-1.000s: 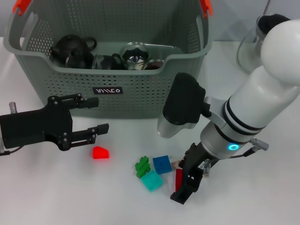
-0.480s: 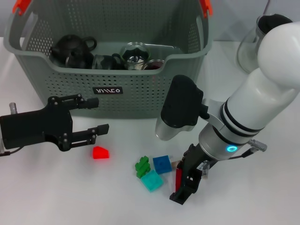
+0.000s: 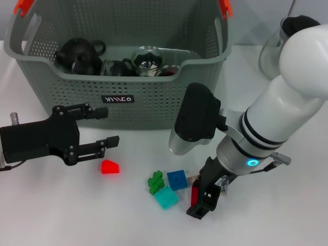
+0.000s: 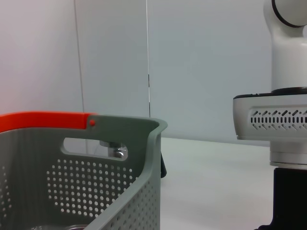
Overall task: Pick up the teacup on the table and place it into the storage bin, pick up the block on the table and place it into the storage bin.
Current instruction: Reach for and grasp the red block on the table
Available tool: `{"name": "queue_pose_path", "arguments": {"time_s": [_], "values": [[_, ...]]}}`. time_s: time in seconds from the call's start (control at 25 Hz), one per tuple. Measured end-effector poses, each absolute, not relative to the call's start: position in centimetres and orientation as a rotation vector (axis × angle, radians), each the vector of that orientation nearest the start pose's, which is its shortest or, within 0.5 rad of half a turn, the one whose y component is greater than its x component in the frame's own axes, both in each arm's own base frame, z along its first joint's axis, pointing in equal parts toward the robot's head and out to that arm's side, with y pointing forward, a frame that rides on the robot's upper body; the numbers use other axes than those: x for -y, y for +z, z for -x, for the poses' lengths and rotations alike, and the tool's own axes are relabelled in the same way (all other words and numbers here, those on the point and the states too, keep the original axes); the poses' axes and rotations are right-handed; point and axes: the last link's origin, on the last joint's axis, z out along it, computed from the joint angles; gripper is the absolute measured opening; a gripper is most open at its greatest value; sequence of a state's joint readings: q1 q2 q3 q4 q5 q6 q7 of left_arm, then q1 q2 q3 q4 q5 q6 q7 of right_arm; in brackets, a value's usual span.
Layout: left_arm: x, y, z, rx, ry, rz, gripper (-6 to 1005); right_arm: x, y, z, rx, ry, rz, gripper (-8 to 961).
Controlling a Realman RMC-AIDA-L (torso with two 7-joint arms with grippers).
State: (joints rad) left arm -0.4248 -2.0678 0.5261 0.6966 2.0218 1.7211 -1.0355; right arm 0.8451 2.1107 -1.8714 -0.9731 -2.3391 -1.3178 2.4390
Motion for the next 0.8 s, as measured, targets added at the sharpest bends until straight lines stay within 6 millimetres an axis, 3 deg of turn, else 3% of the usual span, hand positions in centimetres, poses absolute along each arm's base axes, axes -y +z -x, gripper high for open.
{"name": "queue_pose_path", "arguments": {"time_s": [0.64, 0.8], "values": [[-29.45, 2.97, 29.08, 0.247, -0.727, 2.651, 675, -32.91, -11.97, -13.63, -0.417, -0.726, 2.982, 660], [-29.47, 2.98, 29.06, 0.247, -0.728, 2.651, 675, -32.88, -11.91, -13.65, -0.416, -0.733, 2.983, 729]]}}
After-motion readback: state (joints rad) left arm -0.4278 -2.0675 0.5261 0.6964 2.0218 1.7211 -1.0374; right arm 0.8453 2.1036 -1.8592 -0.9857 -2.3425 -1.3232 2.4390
